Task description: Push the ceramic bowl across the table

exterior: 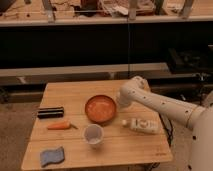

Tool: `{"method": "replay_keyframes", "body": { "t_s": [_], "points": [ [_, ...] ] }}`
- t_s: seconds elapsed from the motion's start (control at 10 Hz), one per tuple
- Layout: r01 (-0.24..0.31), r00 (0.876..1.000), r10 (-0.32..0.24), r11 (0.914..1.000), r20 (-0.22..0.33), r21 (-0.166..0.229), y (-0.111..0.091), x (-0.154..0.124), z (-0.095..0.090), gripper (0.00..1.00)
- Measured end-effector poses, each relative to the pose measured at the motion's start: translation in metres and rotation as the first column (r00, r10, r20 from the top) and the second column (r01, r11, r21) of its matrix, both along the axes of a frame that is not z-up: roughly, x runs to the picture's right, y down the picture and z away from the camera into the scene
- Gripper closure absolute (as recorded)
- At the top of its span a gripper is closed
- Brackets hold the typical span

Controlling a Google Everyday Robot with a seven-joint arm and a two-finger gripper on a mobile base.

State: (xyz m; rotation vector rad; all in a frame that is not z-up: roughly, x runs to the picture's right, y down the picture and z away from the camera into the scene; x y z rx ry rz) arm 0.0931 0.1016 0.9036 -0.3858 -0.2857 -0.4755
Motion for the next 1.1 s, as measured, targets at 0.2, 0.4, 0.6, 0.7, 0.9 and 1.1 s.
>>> {"method": "replay_keyframes", "body": {
  "t_s": [0.2,0.4,0.6,0.7,0.9,1.1],
  "points": [
    [0.004,1.0,-0.004,1.0,0.002,0.0,0.0,-0.002,0.001,0.96],
    [0.008,1.0,-0.008,1.0,0.005,0.002,0.0,-0.005,0.002,0.96],
    [0.013,1.0,-0.013,0.9999,0.008,0.003,0.0,-0.009,0.003,0.96],
    [0.016,1.0,-0.016,0.9999,0.009,0.004,0.0,-0.01,0.003,0.96],
    [0.019,1.0,-0.019,0.9998,0.012,0.004,-0.001,-0.013,0.005,0.96],
    [0.024,1.0,-0.024,0.9997,0.015,0.003,-0.001,-0.018,0.007,0.96]
  ]
}}
